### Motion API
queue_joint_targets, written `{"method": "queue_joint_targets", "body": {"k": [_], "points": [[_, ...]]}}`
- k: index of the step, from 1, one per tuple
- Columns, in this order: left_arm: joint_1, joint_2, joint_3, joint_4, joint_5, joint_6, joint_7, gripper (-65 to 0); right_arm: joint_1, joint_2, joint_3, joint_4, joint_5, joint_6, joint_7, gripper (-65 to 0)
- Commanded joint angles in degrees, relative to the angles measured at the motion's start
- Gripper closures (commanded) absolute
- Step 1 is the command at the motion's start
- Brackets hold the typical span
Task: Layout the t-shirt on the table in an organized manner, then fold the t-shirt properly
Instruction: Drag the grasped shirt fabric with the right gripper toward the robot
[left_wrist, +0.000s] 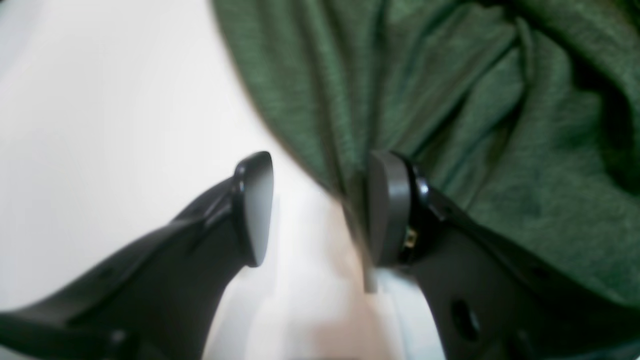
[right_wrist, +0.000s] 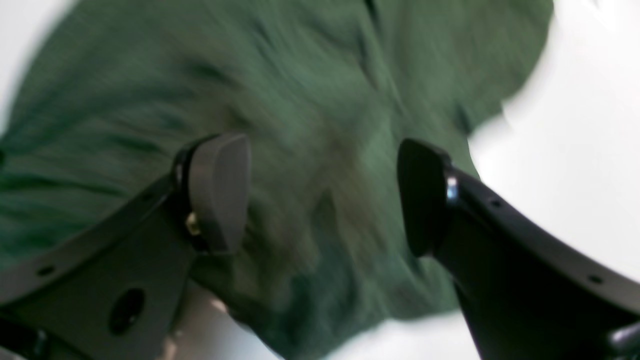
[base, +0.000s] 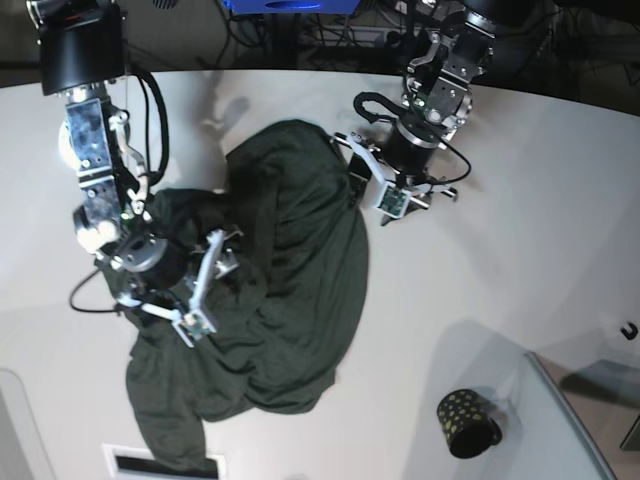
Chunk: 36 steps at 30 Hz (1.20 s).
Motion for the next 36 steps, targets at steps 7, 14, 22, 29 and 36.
{"method": "queue_joint_targets", "body": {"k": [7,14,22,29,36], "points": [[3.8,-0.2,-9.4,5.8,-0.1,0.5,-1.3,-29.0,9.7,-6.4,-6.2,-16.3,0.0,-0.4,0.9,-41.1],[9.3,-0.3,-15.5,8.5,-0.1,0.5,-1.8,-29.0,12.5,-8.2,-6.4,-24.5,0.0,-6.5,4.4,-41.0],[11.5,-0.3,-17.9,8.7,-0.1,0.4,-1.8,-29.0,13.4,-8.2,-6.2,-31.4,0.0,-6.6,7.5,-33.2],[11.5,-0.3,-17.7,8.7,-0.1,0.4,-1.8,-29.0,11.4,-7.9,-3.5,-29.7,0.1,-6.6,7.5,0.0],[11.5,-0.3,-17.7,8.3,-0.1,0.4,-1.8,-29.0,2.0,-6.2,2.0,-14.1,0.0,-6.5,6.3,0.0]]}}
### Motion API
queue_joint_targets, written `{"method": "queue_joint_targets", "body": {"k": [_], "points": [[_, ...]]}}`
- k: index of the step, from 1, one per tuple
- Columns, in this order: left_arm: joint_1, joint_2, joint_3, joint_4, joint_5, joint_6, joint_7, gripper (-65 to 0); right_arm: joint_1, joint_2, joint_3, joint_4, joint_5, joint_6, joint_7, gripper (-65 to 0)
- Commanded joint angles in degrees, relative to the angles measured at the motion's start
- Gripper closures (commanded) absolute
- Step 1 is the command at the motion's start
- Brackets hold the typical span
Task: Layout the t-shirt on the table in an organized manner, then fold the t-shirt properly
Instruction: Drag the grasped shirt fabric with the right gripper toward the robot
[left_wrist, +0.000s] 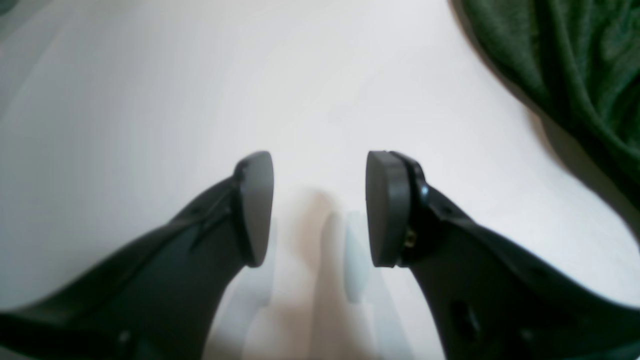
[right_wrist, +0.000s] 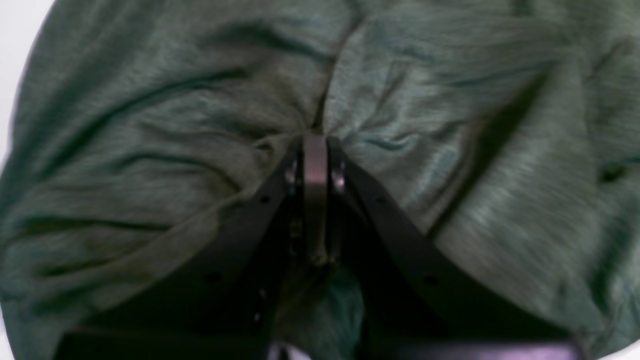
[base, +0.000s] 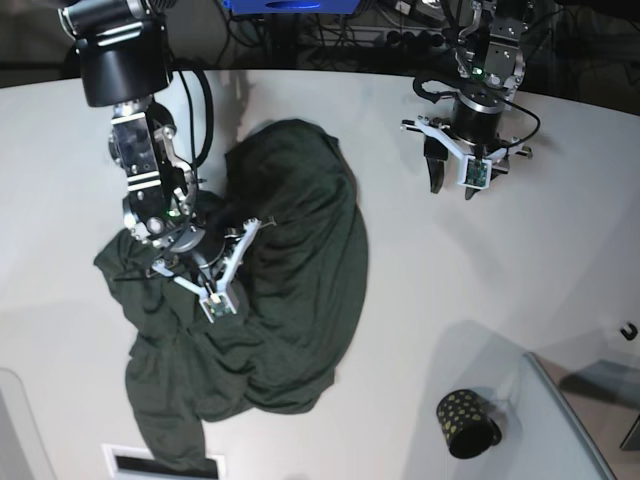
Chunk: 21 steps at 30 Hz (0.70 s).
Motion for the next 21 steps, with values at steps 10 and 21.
{"method": "queue_joint_targets", "body": {"k": [10,21], "points": [[-0.5,-0.3,0.6,0.9,-0.1,0.4,-1.4,-29.0,-17.7,0.6,10.6,20.2,0.2,-0.1,-0.2,0.0],[-0.6,-0.2,0.8,0.8,-0.1,0.3,-1.5,-29.0,-23.5,0.6,21.1,16.7,0.4,-0.1,-0.2,0.0]]}}
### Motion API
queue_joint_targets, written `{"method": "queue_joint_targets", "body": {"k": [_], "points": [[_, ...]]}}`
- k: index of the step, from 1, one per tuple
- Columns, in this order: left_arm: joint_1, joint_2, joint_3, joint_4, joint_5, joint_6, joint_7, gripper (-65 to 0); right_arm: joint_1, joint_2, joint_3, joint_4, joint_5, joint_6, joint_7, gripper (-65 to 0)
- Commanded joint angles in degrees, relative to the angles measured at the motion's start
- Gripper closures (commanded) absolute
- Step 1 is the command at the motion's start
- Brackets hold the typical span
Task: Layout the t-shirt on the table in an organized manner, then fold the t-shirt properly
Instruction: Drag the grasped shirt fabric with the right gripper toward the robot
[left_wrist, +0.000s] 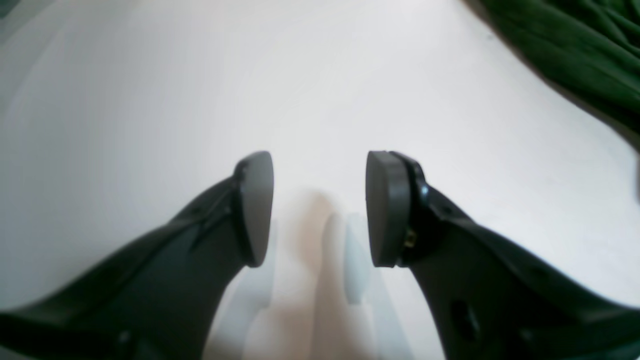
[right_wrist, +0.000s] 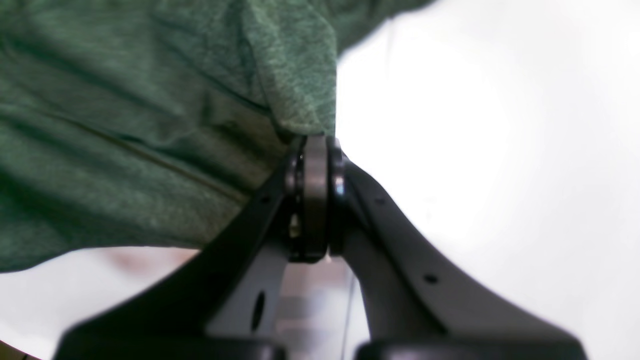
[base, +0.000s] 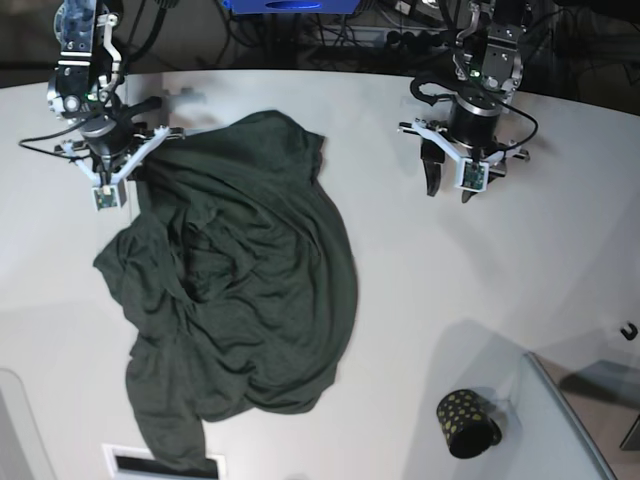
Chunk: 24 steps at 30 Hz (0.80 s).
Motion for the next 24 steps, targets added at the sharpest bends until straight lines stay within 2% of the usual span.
{"method": "queue_joint_targets", "body": {"k": [1,4,6,14,17,20,24], "points": [[-0.2,-0.3,0.8,0.8,-0.1,0.3,-1.4,-29.0,0.2,0.3,0.4,0.5,0.4,-0.1,1.0,-0.3],[-0.3,-0.4,3.9,1.0,0.5,0.3,-1.4,-29.0,0.0,0.3,-0.2,1.2,0.4,0.0,1.0,-1.8],[-1.1,-0.4,5.6,1.0,0.5,0.3,-1.4,-29.0,-0.2,0.2,-0.2,2.6,0.4,0.0,0.8,-5.3],[-1.4,-0.3,8.1,1.0,-0.1,0.3,-1.4,-29.0,0.3,0.3,-0.3,6.7,0.3,0.3,0.7,-36.5],[-0.9,-0.3,8.0,1.0,-0.1,0.3,-1.4,-29.0,2.0,0.3,0.0,5.4,0.3,4.5,0.7,-45.6],[-0.6,-0.4,8.3,0.9,-0.1,0.3,-1.4,-29.0,5.1,0.3,0.4,1.0,0.2,7.9,0.7,-49.5],[0.6,-0.4,8.3,1.0,-0.1,0.3,-1.4,-29.0,8.0,0.3,0.4,-6.3,0.2,8.4,0.7,-48.2]]}}
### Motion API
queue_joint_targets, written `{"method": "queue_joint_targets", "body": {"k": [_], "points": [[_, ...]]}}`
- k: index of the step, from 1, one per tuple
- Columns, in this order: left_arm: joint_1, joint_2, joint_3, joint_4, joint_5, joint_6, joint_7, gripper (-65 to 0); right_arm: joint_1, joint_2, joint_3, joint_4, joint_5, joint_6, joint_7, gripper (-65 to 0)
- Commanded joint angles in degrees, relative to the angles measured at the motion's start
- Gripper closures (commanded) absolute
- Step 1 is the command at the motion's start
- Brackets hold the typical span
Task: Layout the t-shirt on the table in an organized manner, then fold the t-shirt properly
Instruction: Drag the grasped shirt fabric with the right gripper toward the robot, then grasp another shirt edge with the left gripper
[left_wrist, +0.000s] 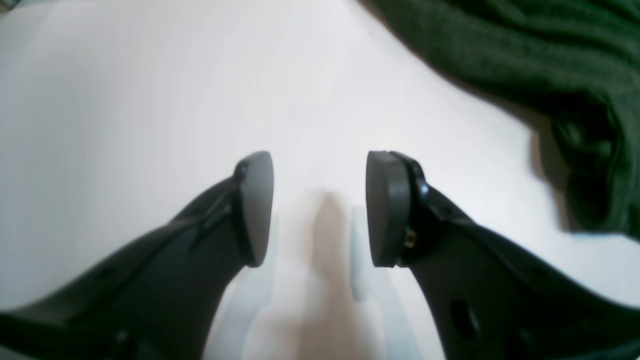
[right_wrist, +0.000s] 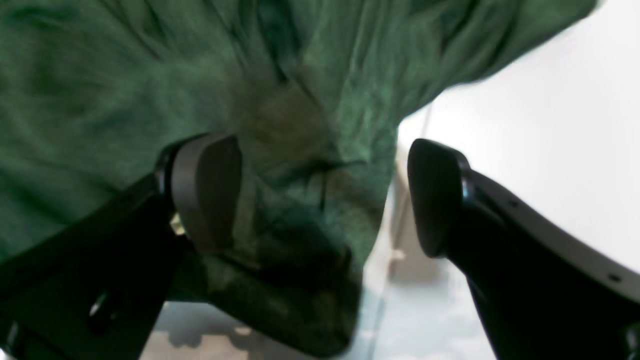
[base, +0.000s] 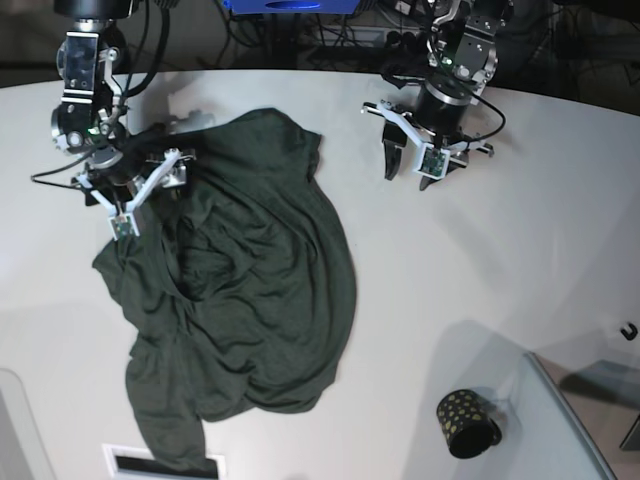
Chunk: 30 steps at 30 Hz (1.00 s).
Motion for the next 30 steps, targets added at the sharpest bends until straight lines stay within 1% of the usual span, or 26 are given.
{"method": "queue_joint_targets", "body": {"k": [1,2,3,5,6,7,8,9,10,12,15,17,19,23,25,26,27,30], "points": [[0.2,-0.2,0.0,1.0,-0.1,0.3,-1.5,-29.0,0.2,0.3,0.2,0.5,0.4,0.3,1.0,-44.1],[0.4,-0.2,0.0,1.0,-0.1,0.3,-1.5,-29.0,0.1,0.3,0.2,0.6,0.4,0.3,1.1,-38.0],[0.5,-0.2,0.0,1.0,-0.1,0.3,-1.5,-29.0,-0.3,0.3,0.1,0.8,0.4,0.4,1.0,-28.1],[0.5,-0.2,0.0,0.8,-0.1,0.3,-1.5,-29.0,-1.6,0.3,0.3,2.5,0.4,0.4,1.1,-3.9],[0.5,-0.3,0.0,0.7,-0.1,0.3,-1.5,-29.0,-2.4,0.2,0.3,4.2,0.4,0.4,1.1,0.0],[0.6,-0.4,0.0,0.7,-0.1,0.3,-1.4,-29.0,-3.6,0.2,0.3,5.9,0.5,0.4,1.0,0.0],[0.6,-0.4,0.0,0.7,-0.1,0.3,-1.4,-29.0,-4.9,0.2,0.3,8.0,0.5,0.4,1.1,-3.6],[0.6,-0.4,0.0,0.7,0.1,0.3,-1.3,-29.0,-6.0,0.2,0.5,10.2,0.5,0.4,1.1,-2.9],[0.6,-0.4,0.0,0.7,0.3,0.3,-1.4,-29.0,-7.3,0.1,1.1,12.3,0.5,0.3,1.1,-0.5],[0.5,-0.3,0.0,0.6,-0.1,0.3,-1.4,-29.0,-9.2,-0.6,3.1,15.4,0.5,0.3,1.1,0.0],[0.1,0.0,0.1,0.6,-0.1,0.3,-1.2,-29.6,-10.5,-1.6,6.1,16.7,0.5,0.3,1.1,-0.2],[-0.6,0.0,2.0,0.6,-0.1,0.3,-1.0,-29.8,-11.0,-1.6,7.4,16.7,0.5,0.3,1.1,-0.2],[-2.3,-0.2,5.2,0.5,-0.1,0.3,-0.8,-29.9,-11.4,-1.6,8.9,17.0,0.8,0.3,1.1,-0.2],[-5.6,-0.2,11.4,-2.6,-0.6,0.2,-0.8,-30.1,-11.8,-1.3,11.3,17.5,4.7,0.3,0.9,-0.2],[-7.5,-0.1,14.2,-3.8,-4.0,0.2,-0.8,-30.3,-11.8,-1.2,11.5,17.2,5.1,0.3,0.9,-0.2],[-8.6,-0.2,15.4,-4.1,-7.1,0.2,-0.8,-31.8,-11.9,-1.2,11.5,17.2,5.1,0.3,0.9,-0.2],[-9.5,-0.3,16.3,-4.4,-10.5,0.2,-0.8,-34.6,-12.2,-1.2,11.5,17.2,5.1,0.3,0.9,-0.2],[-11.7,-1.0,17.3,-4.6,-19.9,0.2,-0.8,-46.2,-12.3,-1.2,11.4,17.2,5.1,0.3,0.9,-0.2]]}}
